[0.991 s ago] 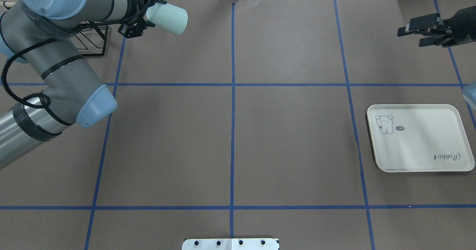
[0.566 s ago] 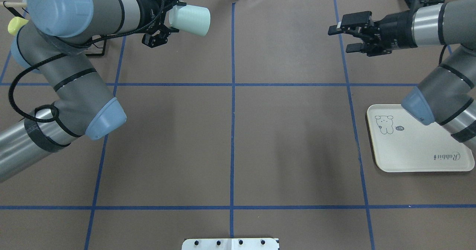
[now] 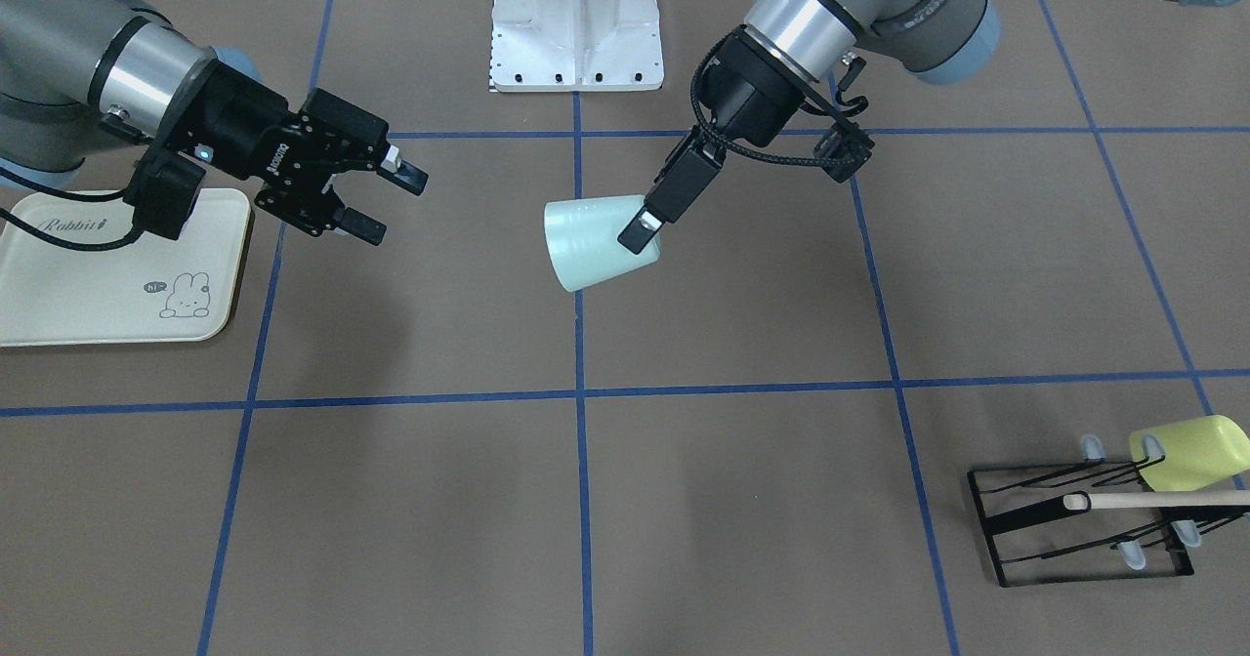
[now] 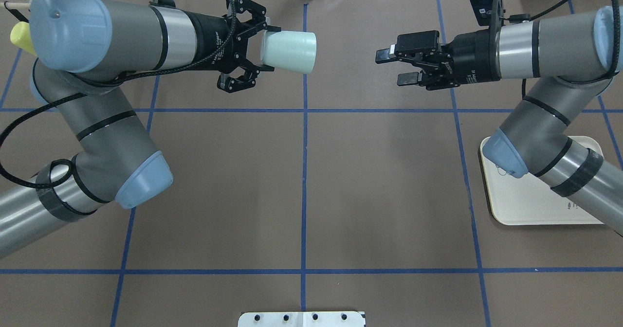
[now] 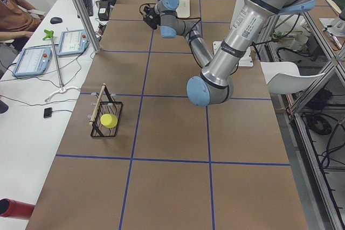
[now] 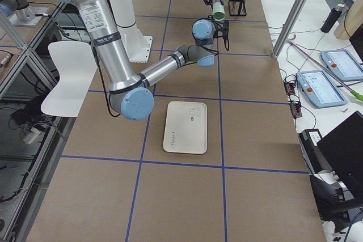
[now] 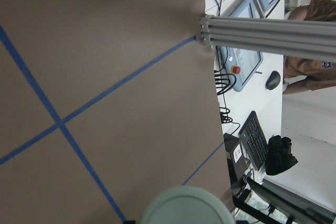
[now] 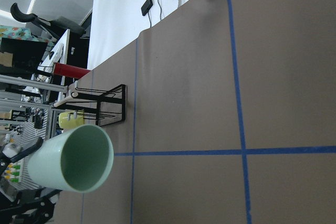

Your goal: Left arm grabs green cup and hands to right arm on tray

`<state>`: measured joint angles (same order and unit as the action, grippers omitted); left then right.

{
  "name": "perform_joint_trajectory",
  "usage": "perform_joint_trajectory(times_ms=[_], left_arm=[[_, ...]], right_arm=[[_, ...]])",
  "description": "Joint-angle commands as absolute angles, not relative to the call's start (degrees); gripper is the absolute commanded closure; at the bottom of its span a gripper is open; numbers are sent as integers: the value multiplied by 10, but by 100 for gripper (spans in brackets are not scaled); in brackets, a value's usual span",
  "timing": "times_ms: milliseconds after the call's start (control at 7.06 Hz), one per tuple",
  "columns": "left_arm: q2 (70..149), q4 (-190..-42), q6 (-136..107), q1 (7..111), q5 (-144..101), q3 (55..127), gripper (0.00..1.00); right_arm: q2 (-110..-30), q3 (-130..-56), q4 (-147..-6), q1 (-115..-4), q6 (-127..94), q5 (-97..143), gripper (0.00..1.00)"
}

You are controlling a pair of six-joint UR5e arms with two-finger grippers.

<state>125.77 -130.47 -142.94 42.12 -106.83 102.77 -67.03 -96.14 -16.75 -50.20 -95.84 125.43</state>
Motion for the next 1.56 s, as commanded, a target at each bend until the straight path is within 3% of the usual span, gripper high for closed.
perform_joint_trajectory(times_ms=[0, 566, 1416], left_arm=[[1260, -1368, -1516, 421, -1134, 1030, 98], [1257, -1459, -1648, 425, -1133, 1031, 98], [1264, -1477, -1672, 420, -1133, 1041, 98]], right_arm=[[-664, -965, -138, -495, -961, 1258, 0], [-671, -968, -40, -494, -968, 1259, 0], [-647, -965, -28, -483, -968, 1247, 2]])
